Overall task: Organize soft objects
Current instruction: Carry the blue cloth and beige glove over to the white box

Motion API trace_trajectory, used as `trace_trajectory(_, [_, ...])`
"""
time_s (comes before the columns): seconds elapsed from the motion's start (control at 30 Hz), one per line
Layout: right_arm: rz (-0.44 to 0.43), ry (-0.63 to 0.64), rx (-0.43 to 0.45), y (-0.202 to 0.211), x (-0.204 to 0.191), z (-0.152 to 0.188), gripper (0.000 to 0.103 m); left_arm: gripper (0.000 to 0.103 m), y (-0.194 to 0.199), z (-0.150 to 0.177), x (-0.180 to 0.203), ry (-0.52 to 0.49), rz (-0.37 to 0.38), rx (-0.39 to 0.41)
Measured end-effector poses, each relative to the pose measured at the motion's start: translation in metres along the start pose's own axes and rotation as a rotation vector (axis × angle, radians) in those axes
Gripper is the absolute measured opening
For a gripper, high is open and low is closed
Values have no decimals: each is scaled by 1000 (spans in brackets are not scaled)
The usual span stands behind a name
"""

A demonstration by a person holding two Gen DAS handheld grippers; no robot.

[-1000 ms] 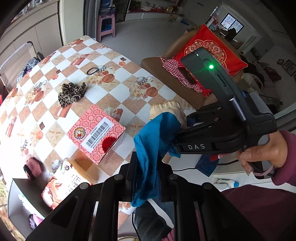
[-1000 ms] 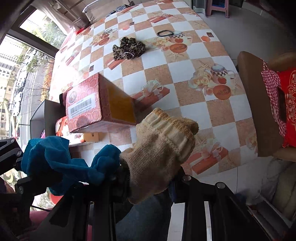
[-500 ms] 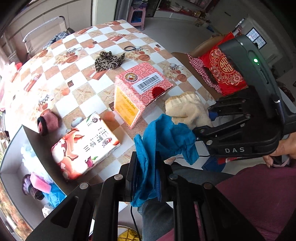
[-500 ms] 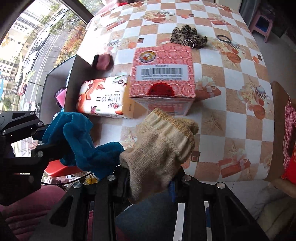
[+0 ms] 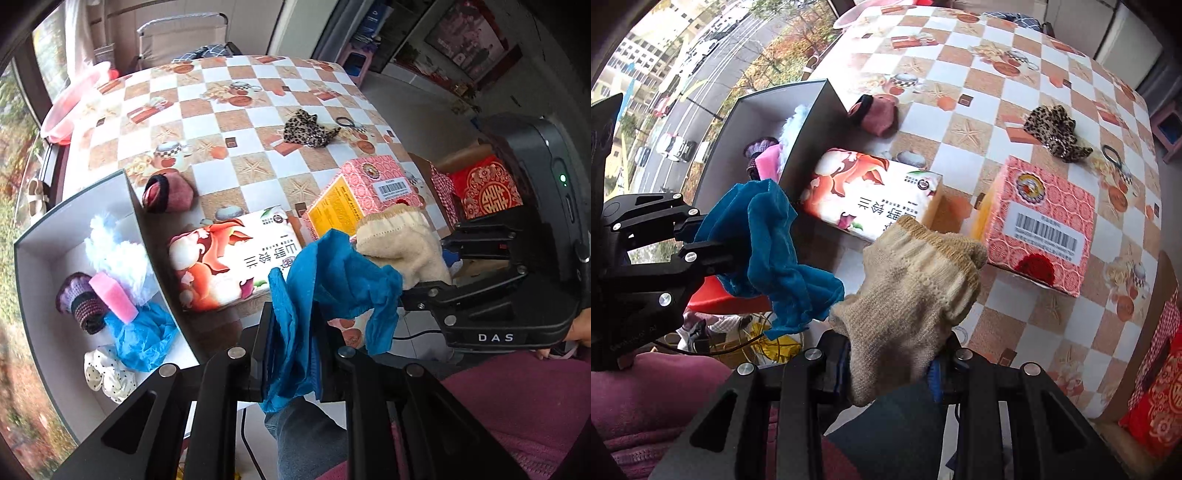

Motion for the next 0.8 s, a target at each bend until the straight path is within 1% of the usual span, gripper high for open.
trace_trajectory(0.23, [-5,134,-39,-11,-33,-24,34,18,13,10,-42,158,-54,41])
trace_trajectory(0.43, [-23,227,-62,-22,-64,-46,34,18,23,30,-91,331,-103,59])
trace_trajectory(0.6, [-48,285,-74,-32,-91,-63,34,18,27,54,-128,452,-152,54])
trace_trajectory(0.8, [-88,340,-87,-45,-125,-78,34,18,31,81,-162,541,-223,39])
Point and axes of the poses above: each gripper's, at about its wrist camera, not at the fingertips, and y roughly against the way its jaws point, x to its right, z to its underside, the point moved 7 cm from there along -y, roughly the way its jaws point, and after that the axes turned 7 degrees about -z, right-handed, at the moved point
